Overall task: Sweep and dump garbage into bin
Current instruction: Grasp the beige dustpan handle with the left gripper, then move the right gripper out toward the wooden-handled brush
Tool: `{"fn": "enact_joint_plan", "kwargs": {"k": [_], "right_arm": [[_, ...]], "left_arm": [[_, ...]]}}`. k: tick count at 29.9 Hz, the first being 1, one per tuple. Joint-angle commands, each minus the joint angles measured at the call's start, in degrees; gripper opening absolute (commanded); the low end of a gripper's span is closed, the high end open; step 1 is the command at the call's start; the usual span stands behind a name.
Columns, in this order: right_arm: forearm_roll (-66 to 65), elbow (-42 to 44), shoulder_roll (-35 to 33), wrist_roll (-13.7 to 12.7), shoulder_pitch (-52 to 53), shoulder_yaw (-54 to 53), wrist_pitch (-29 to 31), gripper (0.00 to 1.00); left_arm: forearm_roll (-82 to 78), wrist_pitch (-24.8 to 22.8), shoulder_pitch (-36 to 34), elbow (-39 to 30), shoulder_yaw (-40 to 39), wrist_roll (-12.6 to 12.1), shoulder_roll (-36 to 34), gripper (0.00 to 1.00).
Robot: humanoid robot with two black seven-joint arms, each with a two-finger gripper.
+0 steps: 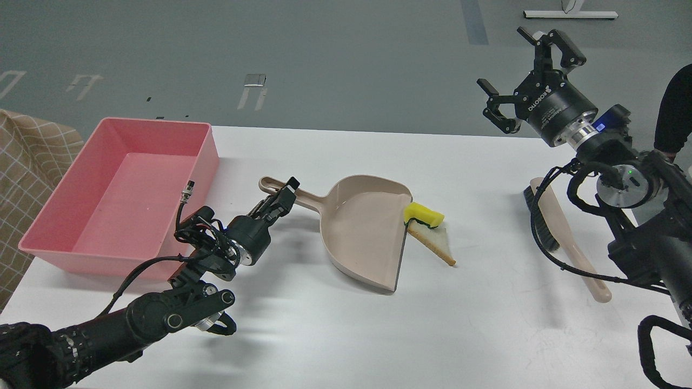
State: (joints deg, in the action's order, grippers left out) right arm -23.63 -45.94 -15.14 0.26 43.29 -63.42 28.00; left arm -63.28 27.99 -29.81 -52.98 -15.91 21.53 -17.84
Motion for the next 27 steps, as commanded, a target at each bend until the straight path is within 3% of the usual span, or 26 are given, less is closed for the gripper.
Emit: {"fn": "enact_joint_plan", "kwargs": {"k": [1,12,27], "right_arm": [[-0.19,0.06,-2.52,-0.08,1.44,4.43,0.0,1.0],[-0.36,0.41,-9.82,-0.08,11.45,25.16,0.0,1.0],[-0.45,-0.29,-17.12,-0.17,21.31,42.76,0.0,1.0]], "left_arm": [[0.0,0.01,-0.25,0.07,0.09,-0.17,-0.18,0.0],[0.0,0.01,-0.6,0.77,0.09,-0.44,-0.44,0.0],[0.09,0.01,-0.6,0.86,0.09,-0.79,-0.53,0.0]]}}
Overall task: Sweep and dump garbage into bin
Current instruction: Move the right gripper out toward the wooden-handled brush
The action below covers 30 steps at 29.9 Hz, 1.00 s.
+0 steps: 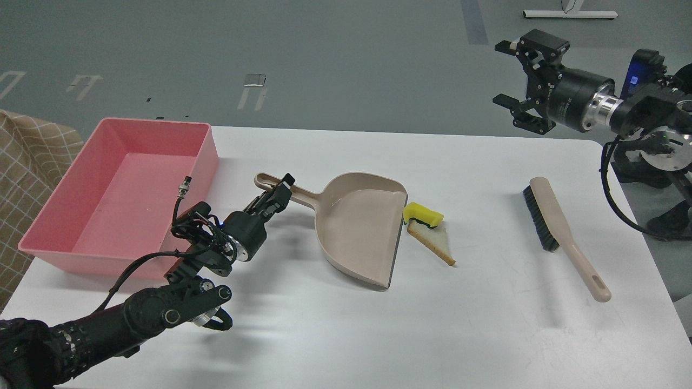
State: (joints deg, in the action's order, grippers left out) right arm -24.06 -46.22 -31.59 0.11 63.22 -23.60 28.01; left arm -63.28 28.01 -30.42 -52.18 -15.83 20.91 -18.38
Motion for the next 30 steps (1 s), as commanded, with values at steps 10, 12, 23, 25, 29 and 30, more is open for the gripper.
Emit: {"fn": "enact_joint_plan", "kwargs": {"k": [10,12,23,25,29,30], "right_arm": [[-2.29,-0.27,-3.65,-0.02,9.28,17.25,-0.01,1.0],[-4.05,-0.27,-3.92,-0.02,10.69,18.58,-0.01,1.0],[-18.2,-7.56,-10.59,-0.55,12.46,19.2,-0.01,1.0],[-19.09,-10.89,-13.31,-1.42,12.28,19.38,-0.01,1.0],[-20.06,-15.04,-17.1,-2.92,12.19,22.27,-0.01,0.99],[-20.06,-15.65,-18.06,-3.09,12.19,23.15,-0.01,0.99]], "left_arm": [[0.0,-0.01,0.1,-0.03,0.27,-2.1,-0.69,0.0],[0.0,-0.01,0.1,-0.03,0.62,-2.1,-0.87,0.0],[0.0,-0.01,0.1,-0.03,0.62,-2.19,-0.95,0.0],[0.0,-0.01,0.1,-0.03,0.62,-2.19,-1.04,0.0],[0.0,-0.01,0.01,-0.11,0.62,-2.1,-1.22,0.0],[0.0,-0.01,0.01,-0.11,0.62,-2.1,-1.22,0.0]]}}
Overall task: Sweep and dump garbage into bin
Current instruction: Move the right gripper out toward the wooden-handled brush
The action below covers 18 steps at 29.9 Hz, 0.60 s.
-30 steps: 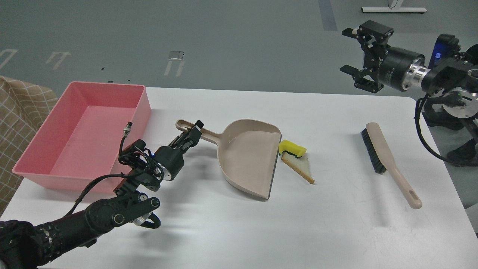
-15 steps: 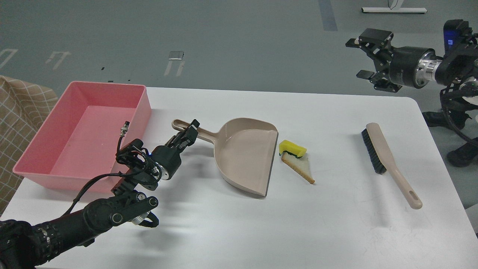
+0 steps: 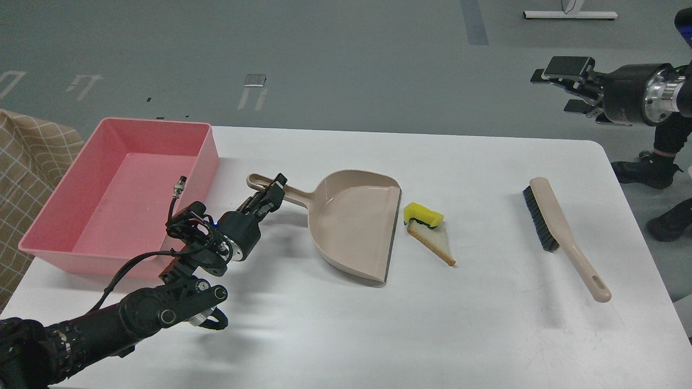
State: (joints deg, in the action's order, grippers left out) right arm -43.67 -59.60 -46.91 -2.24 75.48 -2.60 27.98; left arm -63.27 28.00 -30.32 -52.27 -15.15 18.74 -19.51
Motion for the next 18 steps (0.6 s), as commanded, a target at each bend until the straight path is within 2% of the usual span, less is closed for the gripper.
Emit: {"fn": "enact_joint_plan", "kwargs": {"k": [1,12,18], "right_arm": [[-0.54,-2.79,-3.45,-0.92,-0.07,2.77,0.02,0.99],[-1.41,-10.26,-10.04,-1.98,-0.42,11.65,0.02,0.98],[-5.37,-14.83,-12.59,-2.24,-1.12,12.88,0.02,0.98]], "left_arm": [[-0.1,0.0,-0.18,-0.03,0.03,0.06,-0.09,0.0],[-0.1,0.0,-1.06,-0.03,0.03,0.06,0.0,0.0],[-0.1,0.0,-1.58,-0.03,0.03,0.06,0.0,0.0]]}}
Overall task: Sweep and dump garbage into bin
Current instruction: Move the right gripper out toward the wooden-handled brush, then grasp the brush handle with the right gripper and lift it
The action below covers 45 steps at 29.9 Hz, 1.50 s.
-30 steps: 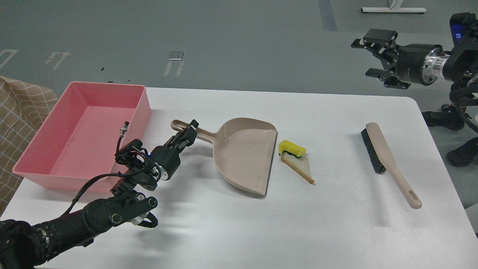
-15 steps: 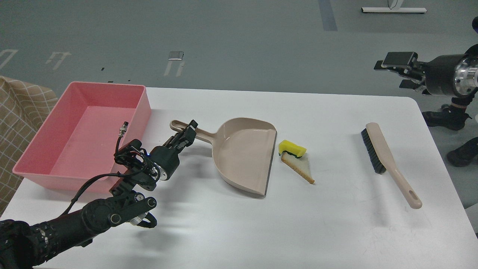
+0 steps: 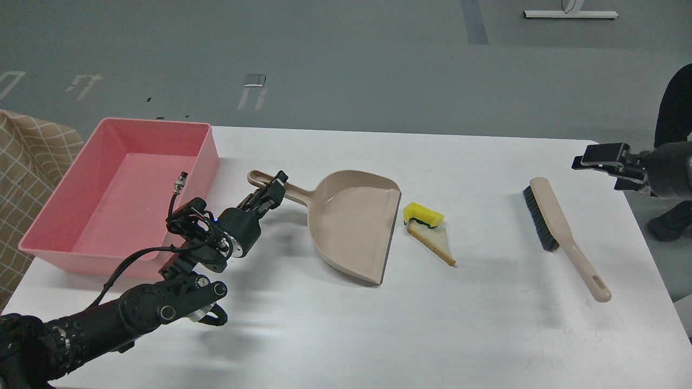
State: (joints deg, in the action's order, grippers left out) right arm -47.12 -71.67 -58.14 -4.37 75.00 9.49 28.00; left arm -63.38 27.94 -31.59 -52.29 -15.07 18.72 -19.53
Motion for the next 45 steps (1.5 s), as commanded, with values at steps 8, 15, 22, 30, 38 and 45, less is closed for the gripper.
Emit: {"fn": "enact_joint_plan", "kwargs": {"k": [8,15,22,30,38,45], "right_arm": [[-6.56,-6.47,-1.1,-0.81,-3.63,3.43,0.0,0.96],[-10.18,-8.66,-1.01,-2.57,-5.39,3.51,0.0,0.96],[-13.07,-8.93,-0.05,-2.75,-6.79,3.51,0.0,0.94],[-15.1,-8.93,0.92,-3.01,-7.41,3.51,0.0,0.86],[-15.72,-8.93,2.33,-3.01,-8.03,3.51,0.0,0.74],[-15.81,-8.84,2.41,-3.01,-8.2,3.51,0.0,0.68]], "left_arm": [[-0.07,0.06,-0.57,-0.01,-0.05,0.09,-0.24,0.0],[-0.07,0.06,-0.57,-0.01,-0.05,0.09,-0.16,0.0],[-0.07,0.06,-0.66,-0.01,-0.05,0.09,-0.24,0.0],[-0.07,0.06,-1.01,-0.1,-0.05,0.09,-0.24,0.0],[-0.07,0.06,-1.1,-0.1,-0.05,0.09,-0.33,0.0],[-0.07,0.06,-1.36,-0.1,-0.05,0.09,-0.33,0.0]]}}
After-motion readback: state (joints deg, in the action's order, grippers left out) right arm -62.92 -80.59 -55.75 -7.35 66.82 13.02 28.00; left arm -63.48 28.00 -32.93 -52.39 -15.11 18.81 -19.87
